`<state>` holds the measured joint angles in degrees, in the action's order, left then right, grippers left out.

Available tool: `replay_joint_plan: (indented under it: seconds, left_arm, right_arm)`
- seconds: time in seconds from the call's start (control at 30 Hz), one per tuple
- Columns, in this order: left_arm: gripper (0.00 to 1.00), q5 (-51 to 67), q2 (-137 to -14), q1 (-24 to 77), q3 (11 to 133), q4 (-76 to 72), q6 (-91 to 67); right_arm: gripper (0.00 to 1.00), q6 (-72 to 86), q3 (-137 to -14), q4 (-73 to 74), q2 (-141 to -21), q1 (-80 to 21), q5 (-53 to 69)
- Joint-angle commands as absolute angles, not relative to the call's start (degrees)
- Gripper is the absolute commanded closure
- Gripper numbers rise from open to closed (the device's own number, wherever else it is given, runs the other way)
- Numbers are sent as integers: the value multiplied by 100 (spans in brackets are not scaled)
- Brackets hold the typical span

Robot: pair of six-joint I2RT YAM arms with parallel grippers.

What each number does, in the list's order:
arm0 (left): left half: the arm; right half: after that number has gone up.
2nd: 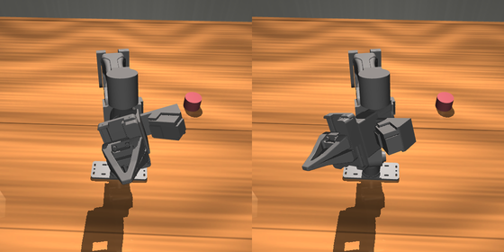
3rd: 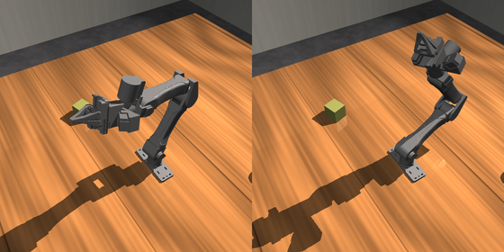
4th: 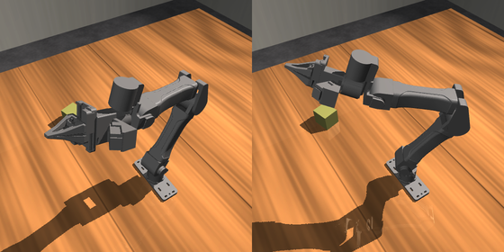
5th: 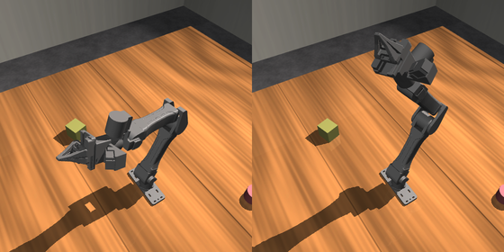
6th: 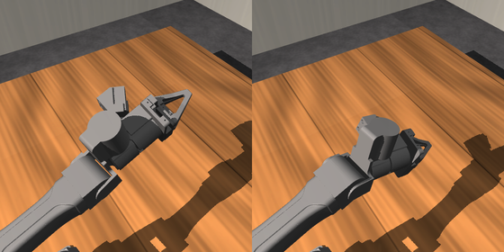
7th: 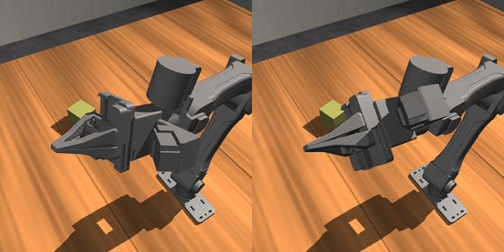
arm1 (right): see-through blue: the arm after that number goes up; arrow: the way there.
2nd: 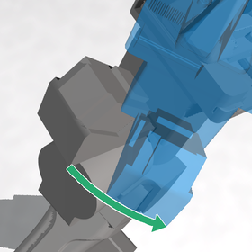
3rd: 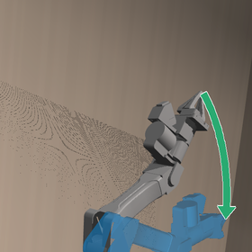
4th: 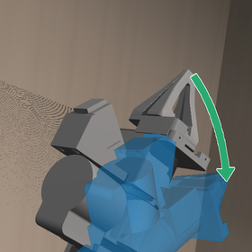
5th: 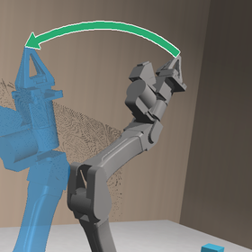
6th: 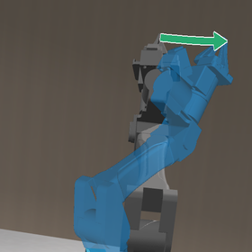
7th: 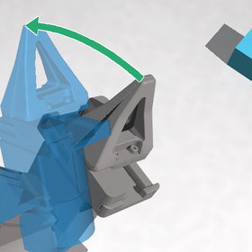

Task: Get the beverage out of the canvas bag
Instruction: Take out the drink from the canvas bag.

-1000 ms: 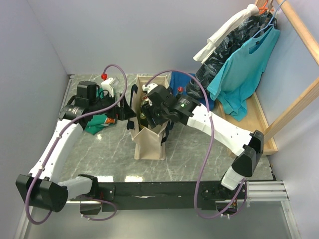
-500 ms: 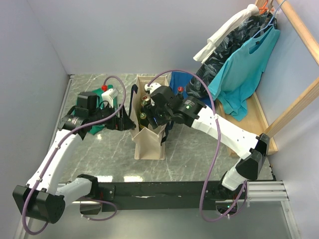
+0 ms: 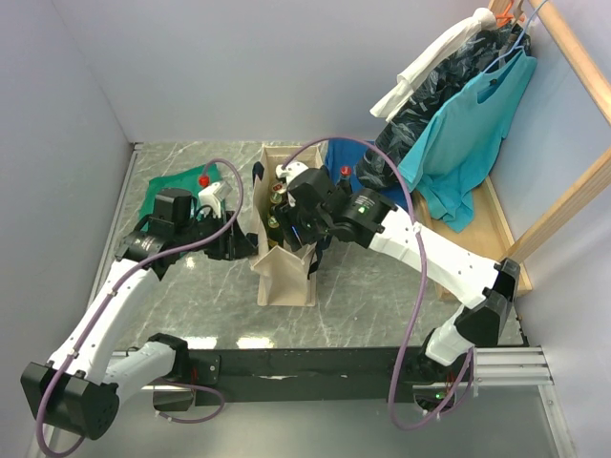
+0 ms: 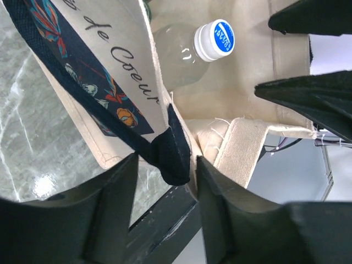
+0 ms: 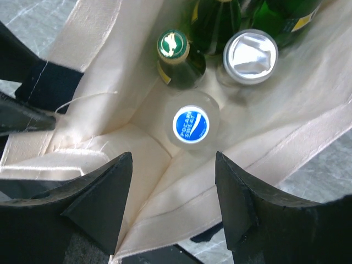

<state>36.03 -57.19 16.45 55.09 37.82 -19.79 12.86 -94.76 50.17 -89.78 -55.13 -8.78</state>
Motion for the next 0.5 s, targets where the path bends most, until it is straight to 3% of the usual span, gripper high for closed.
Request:
replay_joint_plan:
  seconds: [0.0, 0.2, 0.47]
  left_arm:
    - [52, 3437, -5634, 1749, 5370, 3691, -2021]
    - [63, 3208, -5695, 1898, 5230, 3744, -2048]
    - [66, 2822, -5871, 2100, 5212, 3885, -2083]
  right_arm:
    - [32, 1441, -9352, 5089, -8657, -5590, -879]
    - [32, 1485, -9202, 5010, -8675, -5607, -931]
    - [32, 1389, -9290, 4852, -8991, -5599, -1151]
